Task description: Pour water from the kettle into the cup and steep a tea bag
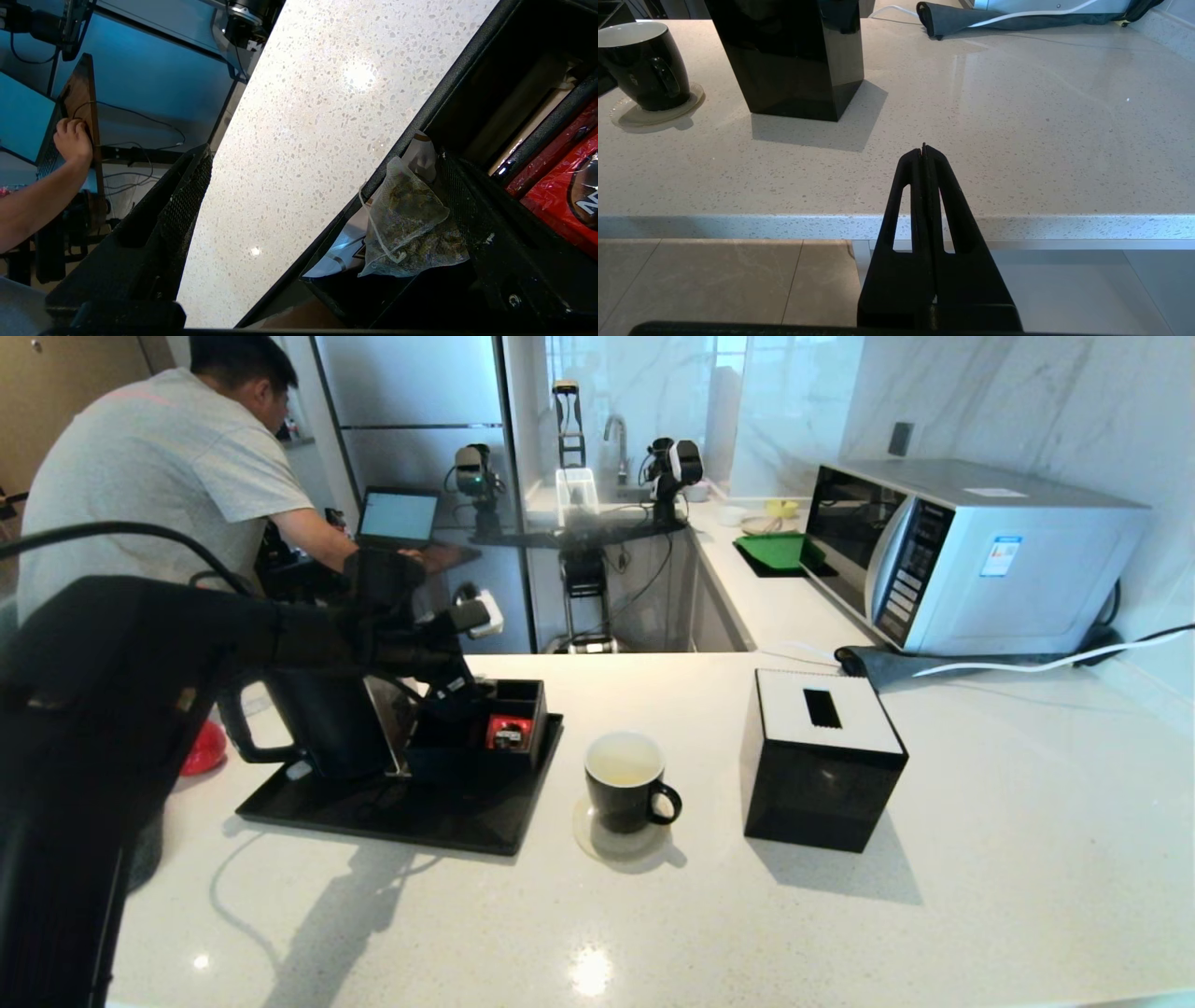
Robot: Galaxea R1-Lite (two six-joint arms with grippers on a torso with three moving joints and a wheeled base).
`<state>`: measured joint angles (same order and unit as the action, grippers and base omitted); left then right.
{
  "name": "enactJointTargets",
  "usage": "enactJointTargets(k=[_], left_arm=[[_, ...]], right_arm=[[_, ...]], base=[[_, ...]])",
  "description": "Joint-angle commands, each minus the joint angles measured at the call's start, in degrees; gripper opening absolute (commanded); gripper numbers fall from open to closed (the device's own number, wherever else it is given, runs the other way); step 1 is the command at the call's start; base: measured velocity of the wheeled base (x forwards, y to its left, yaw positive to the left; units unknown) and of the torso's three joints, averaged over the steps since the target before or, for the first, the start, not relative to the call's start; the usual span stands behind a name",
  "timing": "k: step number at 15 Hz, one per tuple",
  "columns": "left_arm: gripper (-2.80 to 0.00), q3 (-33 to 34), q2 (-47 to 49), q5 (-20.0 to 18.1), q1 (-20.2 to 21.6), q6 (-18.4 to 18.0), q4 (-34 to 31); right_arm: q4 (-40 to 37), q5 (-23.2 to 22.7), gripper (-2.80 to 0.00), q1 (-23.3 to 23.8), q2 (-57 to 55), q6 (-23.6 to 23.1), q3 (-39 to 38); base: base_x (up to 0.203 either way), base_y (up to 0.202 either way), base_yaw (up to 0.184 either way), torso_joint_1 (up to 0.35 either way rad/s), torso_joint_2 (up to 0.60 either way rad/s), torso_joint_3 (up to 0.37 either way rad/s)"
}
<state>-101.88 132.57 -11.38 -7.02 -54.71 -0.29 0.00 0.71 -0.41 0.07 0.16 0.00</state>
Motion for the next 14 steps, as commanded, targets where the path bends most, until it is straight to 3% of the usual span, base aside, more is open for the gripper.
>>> enactJointTargets(k=[1,8,14], left_arm=[[0.0,-0.17,-0.03,0.05,0.08,-0.4,0.01],[0.0,-0.78,-1.68,-0.06,-0.19,-0.31,-0.42],[0.0,-0.6,-3.73,0.05,0.17,-1.1,-4.72]], right_arm=[[0.0,0.0,-2.8,-0.02,-0.07,0.02,0.0],[0.0,0.0,-2.8,-0.02,-0.07,0.02,0.04],[0.0,0.0,-2.8,-0.02,-0.07,0.02,0.0]], base=[[0.0,0.0,0.0,0.0,0.0,0.0],[0.0,0.0,0.0,0.0,0.0,0.0],[0.0,0.0,0.0,0.0,0.0,0.0]])
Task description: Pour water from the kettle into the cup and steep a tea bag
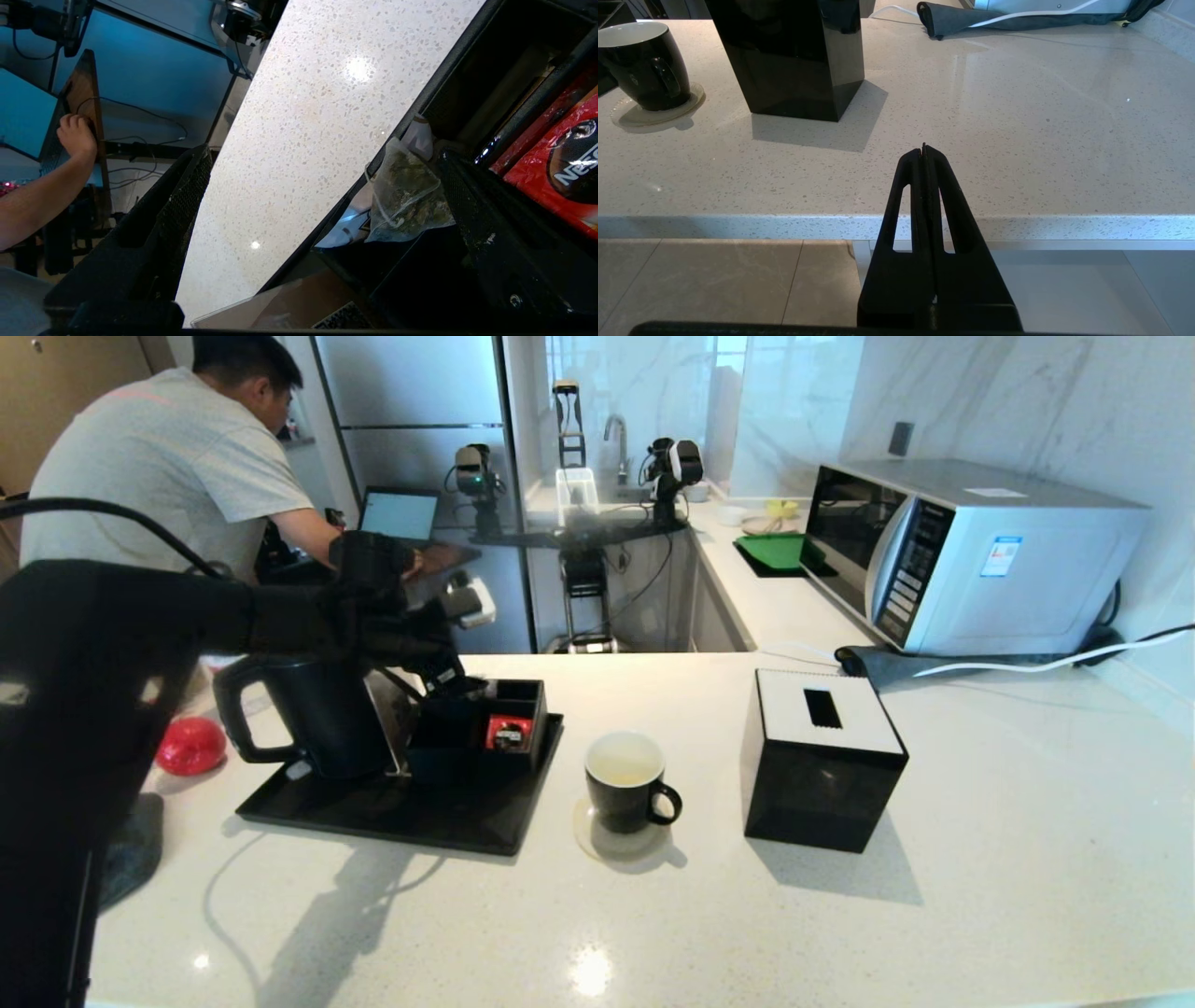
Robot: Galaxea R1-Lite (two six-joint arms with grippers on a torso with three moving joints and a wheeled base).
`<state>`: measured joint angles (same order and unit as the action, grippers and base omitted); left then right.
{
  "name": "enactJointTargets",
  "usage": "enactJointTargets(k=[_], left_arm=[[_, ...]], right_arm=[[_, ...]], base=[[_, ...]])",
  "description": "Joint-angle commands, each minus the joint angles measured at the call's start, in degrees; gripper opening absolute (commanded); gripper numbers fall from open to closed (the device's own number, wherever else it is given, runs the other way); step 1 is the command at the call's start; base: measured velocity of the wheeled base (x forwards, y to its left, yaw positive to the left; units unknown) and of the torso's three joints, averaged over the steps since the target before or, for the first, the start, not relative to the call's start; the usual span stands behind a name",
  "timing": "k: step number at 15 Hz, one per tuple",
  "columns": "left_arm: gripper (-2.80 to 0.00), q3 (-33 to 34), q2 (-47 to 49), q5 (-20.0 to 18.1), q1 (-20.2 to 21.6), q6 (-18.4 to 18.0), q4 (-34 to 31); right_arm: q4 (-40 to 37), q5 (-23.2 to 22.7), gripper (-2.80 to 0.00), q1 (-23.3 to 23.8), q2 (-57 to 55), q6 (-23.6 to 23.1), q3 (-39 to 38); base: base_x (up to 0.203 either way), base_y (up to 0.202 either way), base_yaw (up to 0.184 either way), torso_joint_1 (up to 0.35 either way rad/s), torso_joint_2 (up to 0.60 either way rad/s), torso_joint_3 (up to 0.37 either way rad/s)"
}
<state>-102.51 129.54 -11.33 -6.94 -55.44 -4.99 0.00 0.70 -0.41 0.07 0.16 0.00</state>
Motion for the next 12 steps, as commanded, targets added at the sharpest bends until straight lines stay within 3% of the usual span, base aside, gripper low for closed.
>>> enactJointTargets(k=[1,7,12], left_arm=[[0.0,0.29,-0.78,0.25,0.17,-0.38,-0.09],[0.0,-0.06,-1.3,1.35,0.61,-4.77,-5.34],[0.0,-0.06,-1.22,2.62,0.61,-6.52,-5.41]], right_arm=[[0.0,0.0,-2.8,-0.02,-0.07,0.02,0.0],[0.0,0.0,-2.8,-0.02,-0.07,0.02,0.08],[0.0,0.0,-2.8,-0.02,-0.07,0.02,0.0]], base=[[0.0,0.0,0.0,0.0,0.0,0.0],[0.0,0.0,0.0,0.0,0.0,0.0],[0.0,0.0,0.0,0.0,0.0,0.0]])
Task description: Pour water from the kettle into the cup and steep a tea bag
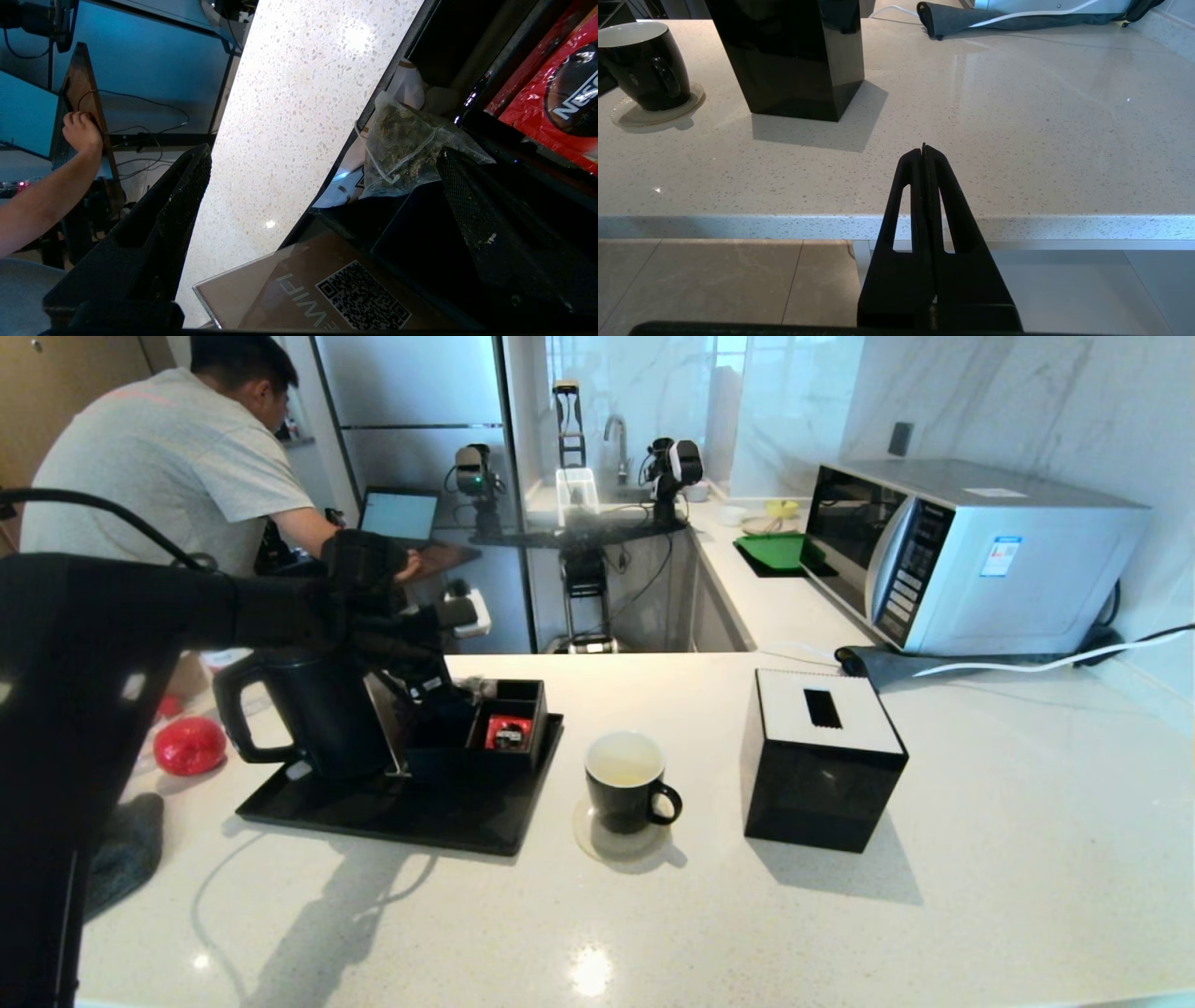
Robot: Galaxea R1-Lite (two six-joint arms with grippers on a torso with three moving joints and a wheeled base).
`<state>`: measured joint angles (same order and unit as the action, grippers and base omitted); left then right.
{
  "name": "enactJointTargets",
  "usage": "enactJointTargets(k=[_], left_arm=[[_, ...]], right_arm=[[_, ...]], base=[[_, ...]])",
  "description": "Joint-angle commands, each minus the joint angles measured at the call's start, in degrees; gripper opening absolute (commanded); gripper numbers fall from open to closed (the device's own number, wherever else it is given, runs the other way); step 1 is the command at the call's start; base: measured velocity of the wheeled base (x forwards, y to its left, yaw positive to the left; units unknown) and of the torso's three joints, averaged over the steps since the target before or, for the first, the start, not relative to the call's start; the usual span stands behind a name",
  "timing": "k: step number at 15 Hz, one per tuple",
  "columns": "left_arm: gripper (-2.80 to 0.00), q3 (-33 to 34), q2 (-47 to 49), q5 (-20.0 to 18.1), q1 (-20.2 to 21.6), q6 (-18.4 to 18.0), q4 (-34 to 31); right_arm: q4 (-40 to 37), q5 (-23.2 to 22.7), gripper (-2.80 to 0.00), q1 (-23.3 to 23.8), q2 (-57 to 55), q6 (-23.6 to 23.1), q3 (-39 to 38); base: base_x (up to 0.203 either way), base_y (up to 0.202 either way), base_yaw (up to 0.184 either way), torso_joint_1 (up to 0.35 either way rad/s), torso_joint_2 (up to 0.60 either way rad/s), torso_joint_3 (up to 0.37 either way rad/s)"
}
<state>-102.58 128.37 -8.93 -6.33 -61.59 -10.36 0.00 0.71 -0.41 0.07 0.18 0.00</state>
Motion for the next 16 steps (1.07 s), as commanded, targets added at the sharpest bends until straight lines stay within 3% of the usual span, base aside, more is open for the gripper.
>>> enactJointTargets(k=[1,16], left_arm=[[0.0,-0.07,-0.05,0.23,0.0,-0.37,-0.04],[0.0,-0.07,1.0,0.32,-0.01,-1.42,-0.01]], right_arm=[[0.0,0.0,-2.8,-0.02,-0.07,-0.01,0.0],[0.0,0.0,-2.8,-0.02,-0.07,-0.01,0.08]], base=[[0.0,0.0,0.0,0.0,0.0,0.0],[0.0,0.0,0.0,0.0,0.0,0.0]])
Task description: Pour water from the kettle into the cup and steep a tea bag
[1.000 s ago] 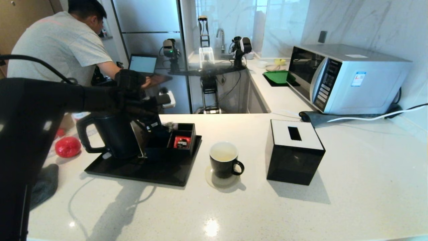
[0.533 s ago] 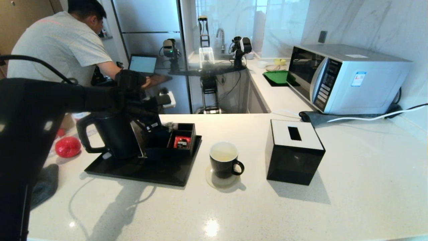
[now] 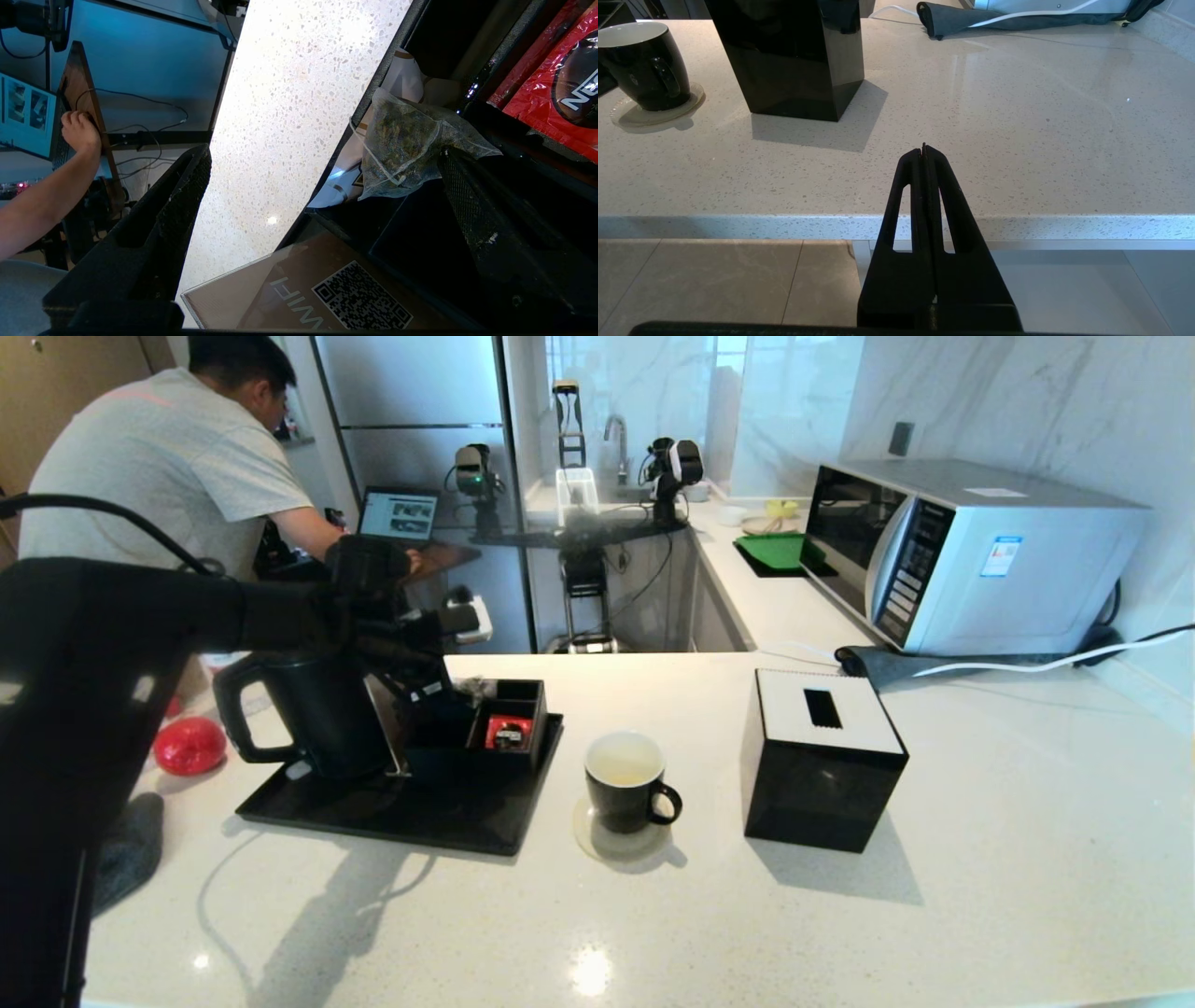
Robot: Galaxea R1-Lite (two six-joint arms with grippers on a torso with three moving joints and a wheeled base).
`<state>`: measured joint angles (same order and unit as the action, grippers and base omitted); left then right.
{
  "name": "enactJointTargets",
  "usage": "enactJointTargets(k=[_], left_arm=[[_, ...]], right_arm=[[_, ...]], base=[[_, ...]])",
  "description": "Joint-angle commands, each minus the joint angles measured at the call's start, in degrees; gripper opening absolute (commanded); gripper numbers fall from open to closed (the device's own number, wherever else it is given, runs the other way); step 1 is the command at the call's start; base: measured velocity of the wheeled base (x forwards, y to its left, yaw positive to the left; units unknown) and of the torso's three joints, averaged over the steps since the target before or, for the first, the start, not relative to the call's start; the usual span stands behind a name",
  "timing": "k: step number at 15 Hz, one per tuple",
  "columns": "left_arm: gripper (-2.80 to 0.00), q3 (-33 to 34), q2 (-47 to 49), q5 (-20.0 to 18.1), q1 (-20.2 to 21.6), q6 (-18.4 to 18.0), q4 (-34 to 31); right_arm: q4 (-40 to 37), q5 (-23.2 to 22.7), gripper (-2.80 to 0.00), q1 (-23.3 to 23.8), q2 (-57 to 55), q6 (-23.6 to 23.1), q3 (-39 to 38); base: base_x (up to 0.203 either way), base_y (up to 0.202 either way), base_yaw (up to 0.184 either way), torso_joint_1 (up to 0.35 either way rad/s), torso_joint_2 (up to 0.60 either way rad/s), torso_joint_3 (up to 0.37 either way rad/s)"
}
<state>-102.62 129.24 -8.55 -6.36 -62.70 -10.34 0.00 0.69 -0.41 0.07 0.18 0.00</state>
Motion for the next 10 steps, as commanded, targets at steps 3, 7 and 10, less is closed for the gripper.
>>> enactJointTargets(k=[3,7,10], left_arm=[[0.0,-0.56,0.31,-0.16,0.04,-0.32,-0.03],[-2.8,-0.91,0.13,-0.16,0.04,-0.41,-0.03],[-2.8,-1.75,0.13,-0.16,0.04,-0.32,-0.43]], right_arm=[[0.0,0.01,-2.8,-0.02,-0.07,-0.01,0.0],[0.0,0.01,-2.8,-0.02,-0.07,-0.01,0.0],[0.0,0.01,-2.8,-0.02,-0.07,-0.01,0.01]], base=[[0.0,0.0,0.0,0.0,0.0,0.0],[0.0,0.0,0.0,0.0,0.0,0.0],[0.0,0.0,0.0,0.0,0.0,0.0]])
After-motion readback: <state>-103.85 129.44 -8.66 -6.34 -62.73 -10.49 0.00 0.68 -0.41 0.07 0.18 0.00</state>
